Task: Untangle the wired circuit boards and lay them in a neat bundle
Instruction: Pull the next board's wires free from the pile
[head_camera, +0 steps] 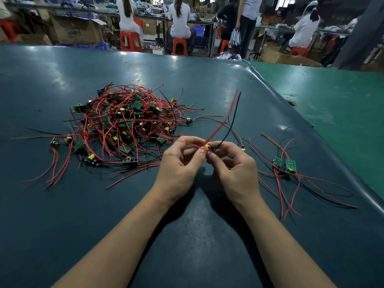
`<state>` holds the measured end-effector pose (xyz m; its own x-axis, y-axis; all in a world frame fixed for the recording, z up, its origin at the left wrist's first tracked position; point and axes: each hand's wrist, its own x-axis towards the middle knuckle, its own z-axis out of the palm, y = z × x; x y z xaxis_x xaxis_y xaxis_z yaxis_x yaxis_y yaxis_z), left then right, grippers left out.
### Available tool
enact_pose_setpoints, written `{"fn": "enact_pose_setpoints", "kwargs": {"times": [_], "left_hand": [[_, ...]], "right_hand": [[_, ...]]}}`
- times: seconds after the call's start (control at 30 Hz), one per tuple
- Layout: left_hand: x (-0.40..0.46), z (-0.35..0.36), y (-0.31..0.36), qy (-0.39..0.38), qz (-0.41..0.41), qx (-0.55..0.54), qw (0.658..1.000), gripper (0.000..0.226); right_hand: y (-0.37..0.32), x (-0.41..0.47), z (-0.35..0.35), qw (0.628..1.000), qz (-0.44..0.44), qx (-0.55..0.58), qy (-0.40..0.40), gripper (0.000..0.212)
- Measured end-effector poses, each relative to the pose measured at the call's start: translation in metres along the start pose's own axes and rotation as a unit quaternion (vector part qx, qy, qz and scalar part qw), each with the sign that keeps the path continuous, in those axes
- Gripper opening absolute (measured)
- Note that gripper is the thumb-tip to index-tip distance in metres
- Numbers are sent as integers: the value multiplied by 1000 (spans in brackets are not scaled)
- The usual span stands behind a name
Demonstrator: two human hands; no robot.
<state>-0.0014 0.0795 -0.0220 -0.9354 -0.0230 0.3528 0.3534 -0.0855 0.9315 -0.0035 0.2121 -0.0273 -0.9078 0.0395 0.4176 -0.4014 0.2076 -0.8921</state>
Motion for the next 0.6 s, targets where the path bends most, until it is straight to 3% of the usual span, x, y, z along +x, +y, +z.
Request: {"fn": "enact_pose_setpoints", "kwargs": {"times": [0.13,0.33,0.43,0.5,0.6], "left_hand": [[0,0,2,9,17,-2,1000,13],[2,-7,1,-10,-31,5,999,12],[0,-7,-2,-10,13,51,999,9],[-2,-5,-3,-10,45,95,994,9],[-3,-1,-6,-6,57,92,994,12]], "right_hand": [[1,-1,2,999,-21,-21,24,20],[-5,0,-1,997,18,69,43,12],[-6,-3,0,998,24,30,54,6],[-6,-3,2,996,32,8,79,14],[-7,0,2,991,83,58,89,19]]}}
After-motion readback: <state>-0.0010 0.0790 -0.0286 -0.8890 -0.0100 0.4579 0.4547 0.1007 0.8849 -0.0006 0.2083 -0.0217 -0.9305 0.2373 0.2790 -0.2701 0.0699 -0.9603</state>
